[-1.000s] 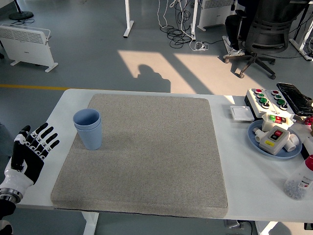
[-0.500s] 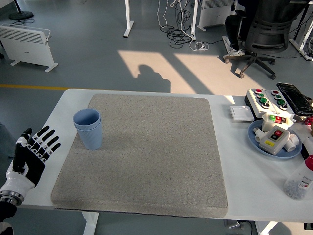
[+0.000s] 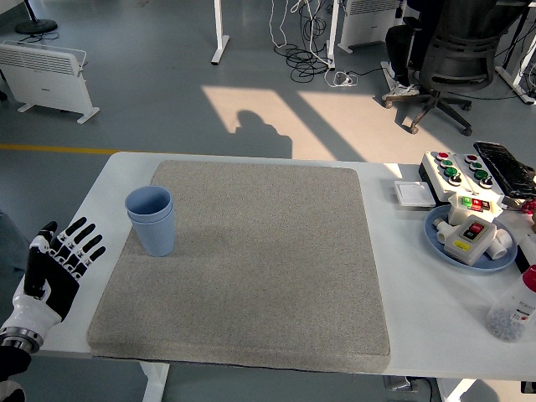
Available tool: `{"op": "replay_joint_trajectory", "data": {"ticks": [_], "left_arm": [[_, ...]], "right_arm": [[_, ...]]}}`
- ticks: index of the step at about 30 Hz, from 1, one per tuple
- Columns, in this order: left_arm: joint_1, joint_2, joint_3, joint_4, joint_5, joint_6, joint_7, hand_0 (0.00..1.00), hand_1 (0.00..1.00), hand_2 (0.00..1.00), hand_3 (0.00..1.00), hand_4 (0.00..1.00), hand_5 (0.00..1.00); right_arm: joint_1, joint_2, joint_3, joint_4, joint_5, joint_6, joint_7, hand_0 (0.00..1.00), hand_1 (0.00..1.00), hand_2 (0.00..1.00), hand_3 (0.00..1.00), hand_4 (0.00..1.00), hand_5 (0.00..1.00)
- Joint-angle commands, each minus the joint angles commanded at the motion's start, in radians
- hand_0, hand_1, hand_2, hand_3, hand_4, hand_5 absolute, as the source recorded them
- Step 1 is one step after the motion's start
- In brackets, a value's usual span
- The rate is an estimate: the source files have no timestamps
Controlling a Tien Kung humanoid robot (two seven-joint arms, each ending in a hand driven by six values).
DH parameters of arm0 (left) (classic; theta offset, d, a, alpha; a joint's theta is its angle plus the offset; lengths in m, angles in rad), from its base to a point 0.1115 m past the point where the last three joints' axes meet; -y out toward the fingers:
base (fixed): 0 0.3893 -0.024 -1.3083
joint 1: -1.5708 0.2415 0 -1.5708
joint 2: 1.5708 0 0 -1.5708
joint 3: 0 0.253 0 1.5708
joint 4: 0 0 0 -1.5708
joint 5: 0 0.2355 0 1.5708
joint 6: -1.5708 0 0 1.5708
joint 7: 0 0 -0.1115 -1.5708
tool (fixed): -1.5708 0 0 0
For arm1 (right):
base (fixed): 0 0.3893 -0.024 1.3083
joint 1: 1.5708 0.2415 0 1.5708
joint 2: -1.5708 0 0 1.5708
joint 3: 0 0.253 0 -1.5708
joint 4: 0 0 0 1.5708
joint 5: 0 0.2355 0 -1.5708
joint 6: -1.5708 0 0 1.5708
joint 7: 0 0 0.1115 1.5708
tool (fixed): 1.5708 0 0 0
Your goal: Push cup pick cup insert cup
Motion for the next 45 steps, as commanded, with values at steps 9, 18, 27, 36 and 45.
{"op": "replay_joint_trajectory", "data": {"ticks": [9, 18, 27, 36, 45], "left_arm": [[-0.006, 0.000, -0.001, -0.001, 0.001, 0.001, 0.001, 0.844, 0.858, 0.880, 0.826, 0.571, 0.998], [-0.008, -0.001, -0.002, -0.001, 0.001, 0.001, 0.001, 0.844, 0.859, 0.879, 0.826, 0.571, 0.998], [-0.009, -0.002, -0.003, 0.000, 0.001, 0.001, 0.001, 0.843, 0.858, 0.879, 0.826, 0.573, 0.998], [-0.009, -0.002, -0.002, 0.000, -0.001, 0.002, 0.000, 0.844, 0.858, 0.879, 0.825, 0.572, 0.998], [-0.010, -0.002, -0.001, 0.000, -0.002, 0.003, -0.001, 0.844, 0.857, 0.878, 0.825, 0.573, 0.998]], "right_arm": [[0.005, 0.002, -0.005, 0.000, 0.005, 0.001, 0.000, 0.686, 0.606, 0.639, 0.558, 0.094, 0.411], [0.009, 0.001, 0.000, 0.000, 0.001, 0.001, -0.001, 0.686, 0.606, 0.639, 0.557, 0.094, 0.409], [0.010, 0.002, 0.003, 0.000, -0.002, 0.001, -0.001, 0.687, 0.606, 0.639, 0.558, 0.093, 0.408], [0.011, 0.001, 0.005, 0.000, -0.005, 0.001, -0.002, 0.686, 0.606, 0.638, 0.557, 0.093, 0.408], [0.012, 0.002, 0.006, 0.000, -0.004, 0.000, -0.001, 0.687, 0.606, 0.639, 0.557, 0.093, 0.405]]}}
